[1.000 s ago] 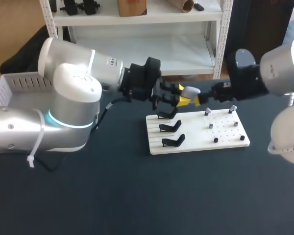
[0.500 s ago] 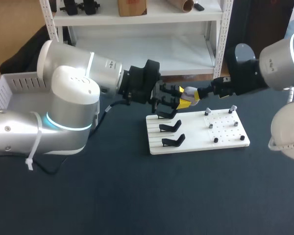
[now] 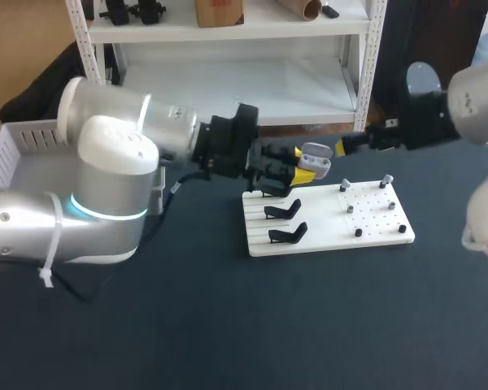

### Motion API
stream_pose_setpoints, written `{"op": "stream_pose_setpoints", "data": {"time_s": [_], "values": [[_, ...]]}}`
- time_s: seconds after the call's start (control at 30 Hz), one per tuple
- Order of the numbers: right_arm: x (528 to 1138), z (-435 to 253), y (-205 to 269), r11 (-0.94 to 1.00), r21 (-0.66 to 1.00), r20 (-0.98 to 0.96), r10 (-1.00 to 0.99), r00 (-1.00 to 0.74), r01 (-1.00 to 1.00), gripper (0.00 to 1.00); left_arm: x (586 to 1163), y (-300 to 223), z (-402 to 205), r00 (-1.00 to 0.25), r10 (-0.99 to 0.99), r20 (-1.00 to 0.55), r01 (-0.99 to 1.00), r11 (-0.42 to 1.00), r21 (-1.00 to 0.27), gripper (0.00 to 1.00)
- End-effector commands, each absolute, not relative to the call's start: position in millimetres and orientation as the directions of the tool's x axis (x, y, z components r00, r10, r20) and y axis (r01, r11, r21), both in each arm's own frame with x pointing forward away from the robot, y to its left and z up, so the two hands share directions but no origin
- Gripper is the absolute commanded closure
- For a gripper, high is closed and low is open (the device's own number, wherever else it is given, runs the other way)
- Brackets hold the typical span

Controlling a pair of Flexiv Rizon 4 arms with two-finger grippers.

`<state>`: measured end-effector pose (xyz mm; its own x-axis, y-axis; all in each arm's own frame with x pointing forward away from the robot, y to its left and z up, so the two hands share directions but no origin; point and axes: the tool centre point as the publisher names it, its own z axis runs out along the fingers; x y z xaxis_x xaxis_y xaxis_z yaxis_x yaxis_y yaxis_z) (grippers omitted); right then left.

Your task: Pick up each earbud case from the left stands, insert the matching earbuds, close the lid, and place the case in the box.

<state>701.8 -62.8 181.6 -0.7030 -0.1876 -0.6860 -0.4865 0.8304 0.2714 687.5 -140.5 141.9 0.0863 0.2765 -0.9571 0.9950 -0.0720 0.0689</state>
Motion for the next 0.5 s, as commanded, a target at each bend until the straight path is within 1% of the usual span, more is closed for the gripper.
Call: {"op": "stream_pose_setpoints", "data": {"time_s": [0.03, 0.13, 0.2, 0.33, 0.43, 0.5], "values": [[688.5, 186.6, -75.8, 0.925, 0.014, -0.723, -0.252, -0.643, -0.379, 0.00, 681.2, -122.9, 142.6, 0.073, 0.202, -0.977, 0.997, -0.028, 0.069, 1.00], [692.3, 179.0, -87.1, 0.908, 0.037, -0.676, -0.285, -0.680, -0.417, 0.00, 680.9, -116.4, 149.7, 0.052, 0.165, -0.985, 0.998, 0.019, 0.055, 1.00], [693.9, 172.4, -96.9, 0.913, 0.027, -0.650, -0.293, -0.701, -0.407, 0.00, 681.4, -113.7, 153.8, 0.035, 0.129, -0.991, 0.999, 0.019, 0.038, 1.00], [693.0, 161.8, -106.7, 0.918, -0.012, -0.605, -0.323, -0.728, -0.398, 0.00, 683.1, -109.7, 158.8, 0.017, 0.122, -0.992, 0.999, 0.041, 0.022, 1.00], [696.3, 152.1, -115.9, 0.917, -0.075, -0.547, -0.366, -0.753, -0.392, 0.00, 682.9, -103.8, 161.9, 0.044, 0.099, -0.994, 0.997, 0.055, 0.050, 1.00], [698.6, 146.9, -120.2, 0.917, -0.112, -0.517, -0.383, -0.765, -0.384, 0.00, 683.7, -100.9, 161.5, 0.038, 0.098, -0.994, 0.997, 0.055, 0.044, 1.00]]}}
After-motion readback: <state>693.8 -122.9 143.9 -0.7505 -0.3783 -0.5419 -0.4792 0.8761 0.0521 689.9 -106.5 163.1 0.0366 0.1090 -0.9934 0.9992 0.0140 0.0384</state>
